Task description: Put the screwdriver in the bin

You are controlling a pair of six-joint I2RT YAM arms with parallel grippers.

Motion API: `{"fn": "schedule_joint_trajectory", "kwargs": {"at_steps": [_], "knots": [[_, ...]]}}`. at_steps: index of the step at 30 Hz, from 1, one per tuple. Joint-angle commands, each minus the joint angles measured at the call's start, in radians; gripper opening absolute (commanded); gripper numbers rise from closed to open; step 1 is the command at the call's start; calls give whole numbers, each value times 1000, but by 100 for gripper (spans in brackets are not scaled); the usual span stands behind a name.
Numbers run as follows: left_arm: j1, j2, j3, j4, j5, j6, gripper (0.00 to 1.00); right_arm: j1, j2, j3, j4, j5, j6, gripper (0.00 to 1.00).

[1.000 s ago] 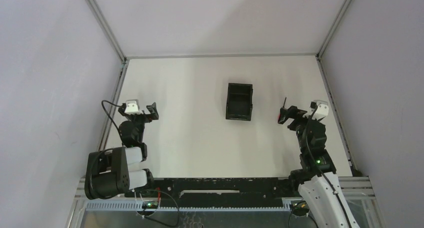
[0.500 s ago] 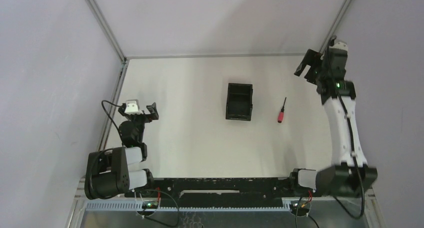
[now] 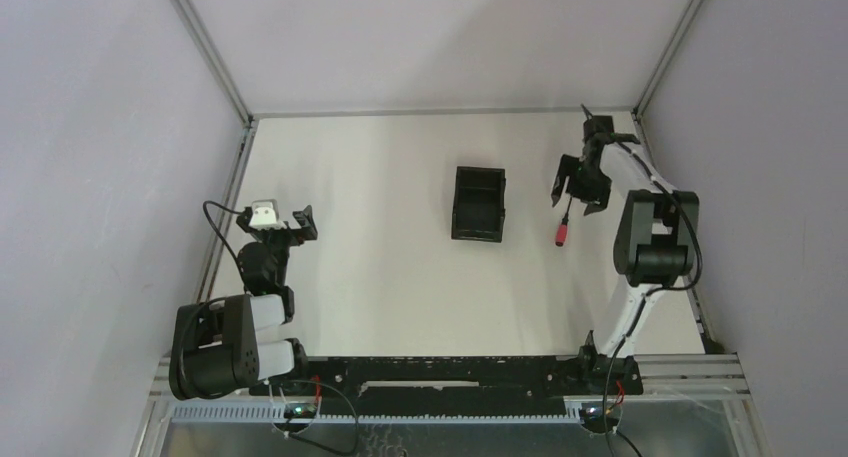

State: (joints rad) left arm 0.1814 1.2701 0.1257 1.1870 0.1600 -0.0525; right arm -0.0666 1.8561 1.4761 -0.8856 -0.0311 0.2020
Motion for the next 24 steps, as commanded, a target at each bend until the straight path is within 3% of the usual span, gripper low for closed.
{"fn": "schedule_joint_trajectory", "kwargs": {"at_steps": [1, 8, 11, 14, 18, 24], "knots": [[-3, -3, 1, 21, -11, 6, 100, 31, 86, -19, 46, 19, 4, 81], [-2, -2, 0, 23, -10, 6, 100, 47, 148, -86, 87, 73, 9, 62], [-3, -2, 1, 22, -11, 6, 100, 58, 162, -99, 83, 83, 5, 38], [-3, -3, 1, 23, -11, 6, 100, 61, 135, -97, 73, 100, -1, 1], [-3, -3, 1, 22, -11, 6, 100, 41, 63, -13, -18, 72, -27, 0], [-3, -3, 0, 22, -11, 6, 100, -14, -3, 201, -299, -24, -68, 0]]}}
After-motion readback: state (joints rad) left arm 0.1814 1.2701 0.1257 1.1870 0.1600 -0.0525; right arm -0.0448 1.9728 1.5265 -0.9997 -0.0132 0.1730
